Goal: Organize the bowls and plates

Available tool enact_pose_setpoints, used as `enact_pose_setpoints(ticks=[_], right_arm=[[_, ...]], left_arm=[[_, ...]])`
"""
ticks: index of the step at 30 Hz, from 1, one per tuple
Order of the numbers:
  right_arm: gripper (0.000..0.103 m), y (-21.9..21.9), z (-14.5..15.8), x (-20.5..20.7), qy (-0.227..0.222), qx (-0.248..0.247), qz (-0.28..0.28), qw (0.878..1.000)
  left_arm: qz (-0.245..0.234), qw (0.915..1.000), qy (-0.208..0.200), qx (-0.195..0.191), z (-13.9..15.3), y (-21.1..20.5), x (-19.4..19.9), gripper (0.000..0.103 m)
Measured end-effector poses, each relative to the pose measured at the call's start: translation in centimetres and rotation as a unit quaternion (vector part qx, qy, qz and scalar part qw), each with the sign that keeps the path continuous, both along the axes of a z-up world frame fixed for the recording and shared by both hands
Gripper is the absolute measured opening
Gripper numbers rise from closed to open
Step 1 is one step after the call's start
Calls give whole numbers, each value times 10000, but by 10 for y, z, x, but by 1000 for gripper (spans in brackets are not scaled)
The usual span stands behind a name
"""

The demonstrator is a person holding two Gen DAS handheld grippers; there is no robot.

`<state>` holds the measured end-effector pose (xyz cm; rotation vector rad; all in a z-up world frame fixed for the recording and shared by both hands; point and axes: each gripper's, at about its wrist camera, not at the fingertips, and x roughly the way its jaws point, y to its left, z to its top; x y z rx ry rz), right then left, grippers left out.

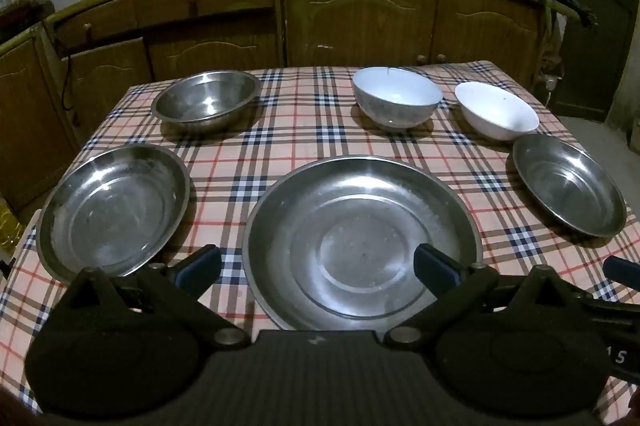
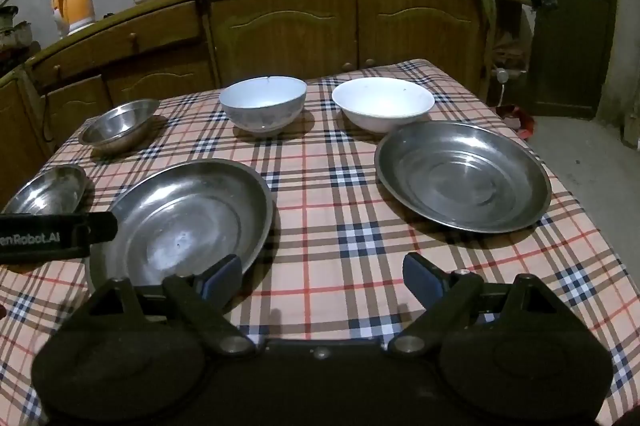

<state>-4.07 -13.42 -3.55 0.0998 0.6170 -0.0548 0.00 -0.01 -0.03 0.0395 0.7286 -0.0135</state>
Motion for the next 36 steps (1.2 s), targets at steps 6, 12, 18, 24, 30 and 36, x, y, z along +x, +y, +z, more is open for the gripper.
enact_pose_setpoints(ticks=[6,12,18,24,30,36], right_arm=[[103,3,-3,2,68,32,24,10000],[103,4,-9,7,120,50,139,9998],[103,3,-13,13,184,55,172,9997],[103,3,-12,14,161,32,174,9997],[103,3,-12,15,174,20,156,9997],[103,4,-12,15,164,16,176,9997]], left_arm=[[69,10000,47,-16,-4,4,2,103],[246,9996,120,-68,-8,20,8,103],[474,9983,286,-179,-12,37,15,103],[472,9988,74,-75,-13,41,14,103],[385,9989,31,-267,-19,39,15,103],[402,9988,63,-287,-19,41,15,103]])
